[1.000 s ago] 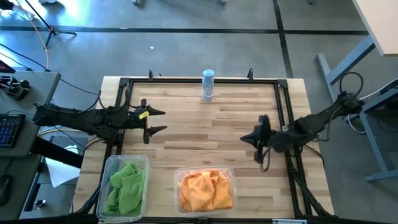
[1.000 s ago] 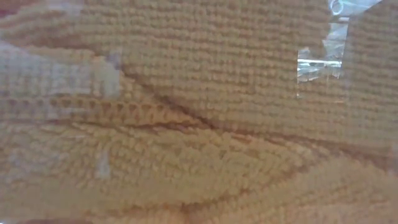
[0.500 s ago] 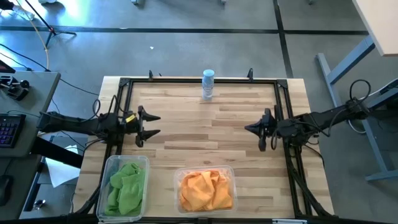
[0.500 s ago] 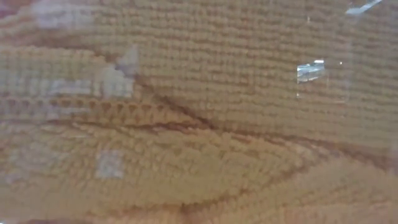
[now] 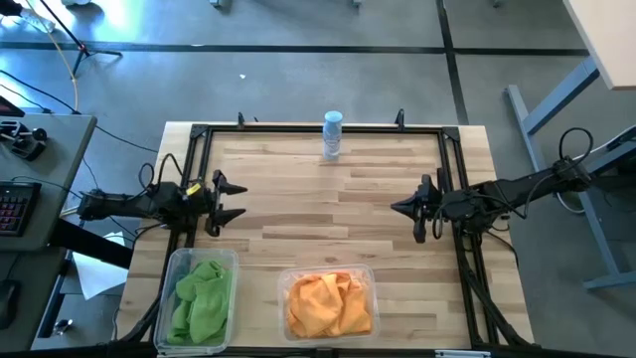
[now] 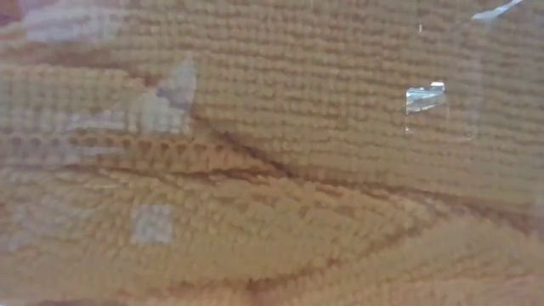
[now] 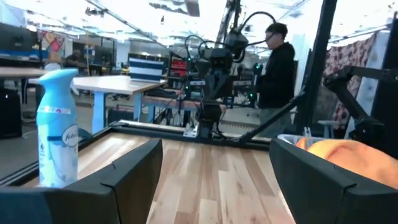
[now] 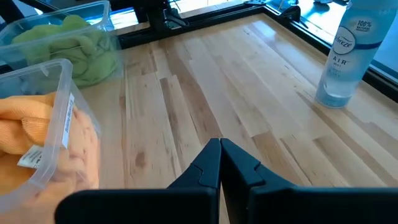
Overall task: Sort microfiber towel by color & place in baskets
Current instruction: Return to Home Position
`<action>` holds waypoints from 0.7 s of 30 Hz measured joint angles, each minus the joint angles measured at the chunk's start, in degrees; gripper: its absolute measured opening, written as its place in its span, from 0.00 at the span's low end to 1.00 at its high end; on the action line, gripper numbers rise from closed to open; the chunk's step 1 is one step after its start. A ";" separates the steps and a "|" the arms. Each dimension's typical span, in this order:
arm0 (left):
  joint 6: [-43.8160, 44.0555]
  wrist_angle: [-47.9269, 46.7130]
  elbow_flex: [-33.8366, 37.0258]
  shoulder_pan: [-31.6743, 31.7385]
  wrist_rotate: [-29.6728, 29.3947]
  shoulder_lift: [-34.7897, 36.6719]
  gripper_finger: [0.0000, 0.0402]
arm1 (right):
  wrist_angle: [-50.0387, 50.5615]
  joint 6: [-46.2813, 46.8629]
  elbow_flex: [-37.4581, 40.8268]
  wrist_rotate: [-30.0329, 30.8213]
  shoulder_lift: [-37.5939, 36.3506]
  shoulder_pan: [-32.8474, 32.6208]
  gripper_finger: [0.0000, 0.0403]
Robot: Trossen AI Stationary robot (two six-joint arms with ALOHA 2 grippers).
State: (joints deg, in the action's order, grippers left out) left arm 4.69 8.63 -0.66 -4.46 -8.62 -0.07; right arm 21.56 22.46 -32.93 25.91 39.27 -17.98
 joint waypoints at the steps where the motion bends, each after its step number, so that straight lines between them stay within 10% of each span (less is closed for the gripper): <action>1: -0.30 0.07 -0.12 0.02 0.14 -0.11 0.71 | 0.00 0.00 0.00 0.01 0.00 0.00 0.00; 21: -2.89 -7.88 -0.03 5.23 10.14 -0.14 0.71 | 0.17 1.69 0.00 0.02 0.02 0.00 0.00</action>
State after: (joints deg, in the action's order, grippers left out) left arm 1.81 0.75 -0.69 0.78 1.52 -0.21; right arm 21.74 24.15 -32.93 25.93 39.29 -17.98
